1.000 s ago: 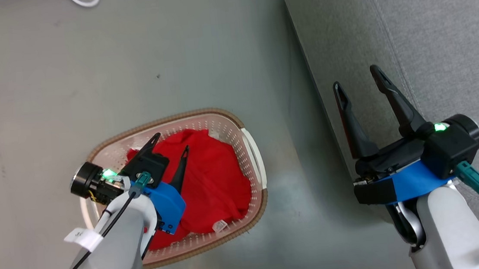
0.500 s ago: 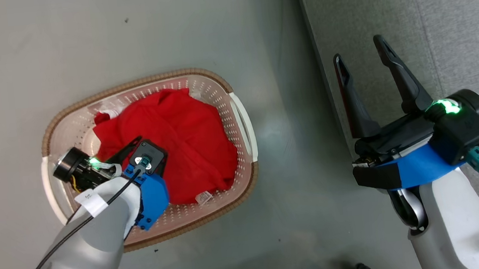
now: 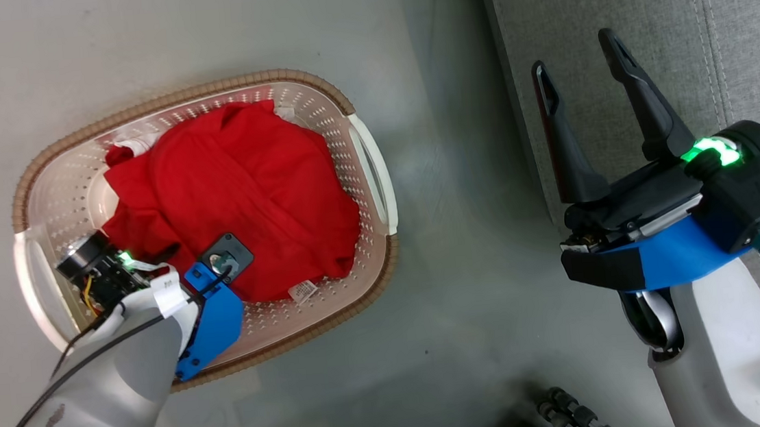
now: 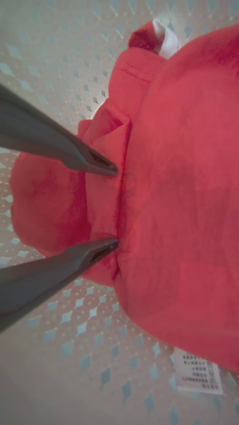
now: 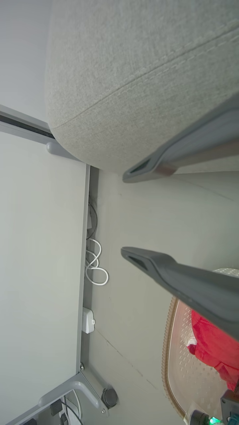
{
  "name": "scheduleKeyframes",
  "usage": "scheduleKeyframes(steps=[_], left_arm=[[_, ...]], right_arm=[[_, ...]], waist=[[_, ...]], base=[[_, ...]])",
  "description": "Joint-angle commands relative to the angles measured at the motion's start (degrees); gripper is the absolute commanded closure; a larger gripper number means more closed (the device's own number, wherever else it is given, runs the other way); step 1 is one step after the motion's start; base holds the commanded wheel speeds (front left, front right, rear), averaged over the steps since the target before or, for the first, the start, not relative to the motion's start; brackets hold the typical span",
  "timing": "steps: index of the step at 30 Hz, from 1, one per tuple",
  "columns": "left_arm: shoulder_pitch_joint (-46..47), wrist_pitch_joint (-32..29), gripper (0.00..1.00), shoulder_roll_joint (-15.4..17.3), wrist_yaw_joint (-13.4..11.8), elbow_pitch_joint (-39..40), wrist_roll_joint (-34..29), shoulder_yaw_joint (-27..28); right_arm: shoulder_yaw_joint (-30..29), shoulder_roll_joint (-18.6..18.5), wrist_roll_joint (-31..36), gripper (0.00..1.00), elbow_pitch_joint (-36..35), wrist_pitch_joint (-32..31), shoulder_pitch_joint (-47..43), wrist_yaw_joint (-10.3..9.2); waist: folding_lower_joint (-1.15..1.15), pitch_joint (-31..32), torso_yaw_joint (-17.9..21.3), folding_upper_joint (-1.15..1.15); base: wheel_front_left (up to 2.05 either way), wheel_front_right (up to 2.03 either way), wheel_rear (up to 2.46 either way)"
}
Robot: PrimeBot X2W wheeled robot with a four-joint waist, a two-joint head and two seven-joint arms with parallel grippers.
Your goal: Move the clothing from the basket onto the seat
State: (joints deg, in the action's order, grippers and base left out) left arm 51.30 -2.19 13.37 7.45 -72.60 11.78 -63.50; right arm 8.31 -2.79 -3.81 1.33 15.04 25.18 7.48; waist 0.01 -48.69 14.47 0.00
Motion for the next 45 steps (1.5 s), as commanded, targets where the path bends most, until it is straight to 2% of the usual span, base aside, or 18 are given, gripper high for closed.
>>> scheduleKeyframes(steps=[1,11,20,32,33,34,35,45], left_arm=[[1.41,-0.73,0.00,0.62,0.00,-0.13,0.61,-0.92],[3.68,-7.57,0.00,3.72,0.00,2.14,6.43,-8.60],[5.45,-9.82,0.00,5.11,0.00,3.71,5.29,-9.90],[6.85,-11.26,0.00,4.92,0.00,2.97,2.91,-9.99],[6.82,-11.80,0.14,4.84,0.00,2.79,2.90,-9.99],[6.84,-12.04,0.66,4.75,0.00,2.79,2.78,-9.99],[6.88,-12.13,1.00,4.69,0.01,2.94,2.59,-10.00],[6.18,-11.81,1.00,3.58,0.00,3.94,3.64,-10.00]], right_arm=[[-0.03,-0.18,-0.45,0.00,-0.41,0.22,1.21,0.03],[-0.20,-0.17,-0.62,0.00,-2.43,0.22,1.75,0.03],[0.54,-0.17,-0.26,0.00,-5.65,0.21,1.79,0.03],[0.72,-0.17,-0.09,0.00,-9.15,0.22,0.70,0.03],[0.65,-0.17,-0.04,0.00,-9.27,0.21,0.61,0.03],[0.59,-0.17,-0.03,0.00,-9.42,0.22,0.58,0.03],[0.54,-0.17,0.00,0.00,-9.54,0.22,0.54,0.03],[0.04,-0.17,0.42,0.00,-8.93,0.22,1.43,0.03]], waist=[[-0.01,-0.73,0.39,0.00],[-0.01,-4.39,1.50,0.00],[-0.01,-7.54,1.92,0.00],[-0.01,-9.86,2.62,0.00],[-0.01,-9.90,2.59,0.00],[-0.01,-9.94,2.54,0.00],[-0.01,-9.98,2.51,0.00],[-0.01,-7.94,1.33,0.00]], base=[[0.00,0.00,0.00],[0.00,0.00,0.00],[0.00,0.00,0.00],[0.00,0.00,0.00],[0.00,0.00,0.00],[0.00,0.00,0.00],[0.00,0.00,0.00],[0.00,0.00,0.00]])
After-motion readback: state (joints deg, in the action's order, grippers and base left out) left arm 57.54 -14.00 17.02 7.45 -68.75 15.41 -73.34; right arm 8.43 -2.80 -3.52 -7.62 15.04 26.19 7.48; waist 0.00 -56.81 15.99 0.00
